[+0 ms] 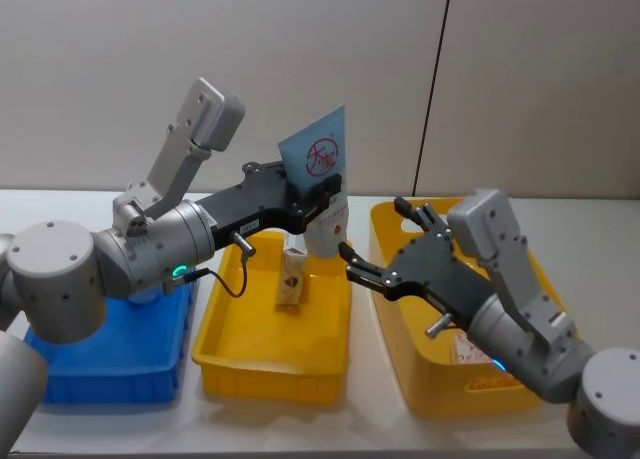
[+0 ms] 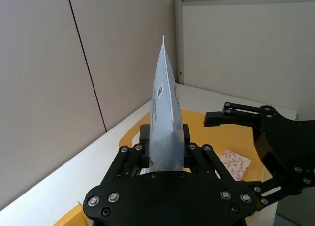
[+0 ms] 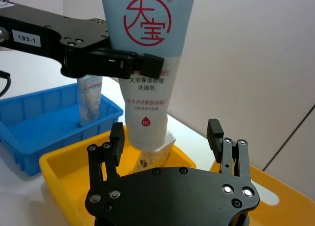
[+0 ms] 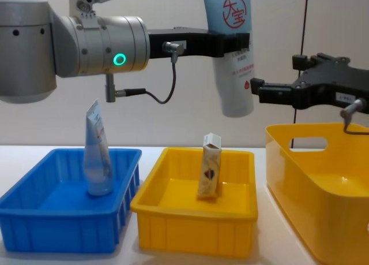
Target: Bimanual collaborative sorting of washing and personal care products
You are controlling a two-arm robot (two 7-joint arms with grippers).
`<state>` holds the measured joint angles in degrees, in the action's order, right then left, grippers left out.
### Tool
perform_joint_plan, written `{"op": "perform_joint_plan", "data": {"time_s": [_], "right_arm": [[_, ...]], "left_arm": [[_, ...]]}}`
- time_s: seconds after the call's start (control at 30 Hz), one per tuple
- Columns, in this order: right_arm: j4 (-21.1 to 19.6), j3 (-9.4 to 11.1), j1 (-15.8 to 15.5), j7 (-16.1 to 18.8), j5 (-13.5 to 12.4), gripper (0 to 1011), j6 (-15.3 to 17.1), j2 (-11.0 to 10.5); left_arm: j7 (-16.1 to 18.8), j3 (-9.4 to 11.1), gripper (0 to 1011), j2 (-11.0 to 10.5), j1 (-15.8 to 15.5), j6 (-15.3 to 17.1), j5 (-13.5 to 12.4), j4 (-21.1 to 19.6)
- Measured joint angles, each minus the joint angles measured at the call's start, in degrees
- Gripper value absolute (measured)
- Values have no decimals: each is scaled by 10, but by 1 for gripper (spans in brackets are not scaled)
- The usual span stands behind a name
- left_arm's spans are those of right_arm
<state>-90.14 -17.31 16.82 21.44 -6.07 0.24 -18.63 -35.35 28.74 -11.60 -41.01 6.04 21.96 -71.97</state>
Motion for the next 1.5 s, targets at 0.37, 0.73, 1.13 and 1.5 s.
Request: {"op": "perform_joint_plan", "data": {"time_s": [0.37, 0.73, 1.13, 1.5], "right_arm": [[56, -13, 43, 17, -16, 1002, -12, 16], [125, -27, 88, 46, -40, 1002, -29, 37], [187, -41, 128, 79, -63, 805, -50, 57], [218, -53, 150, 93, -72, 491, -62, 67]], "left_arm": [[-1, 1, 300, 1, -1, 0, 0, 1], [-1, 1, 300, 1, -1, 0, 0, 1], [-1, 1, 300, 1, -1, 0, 0, 1], [-1, 1, 440, 1, -1, 0, 0, 1]]}}
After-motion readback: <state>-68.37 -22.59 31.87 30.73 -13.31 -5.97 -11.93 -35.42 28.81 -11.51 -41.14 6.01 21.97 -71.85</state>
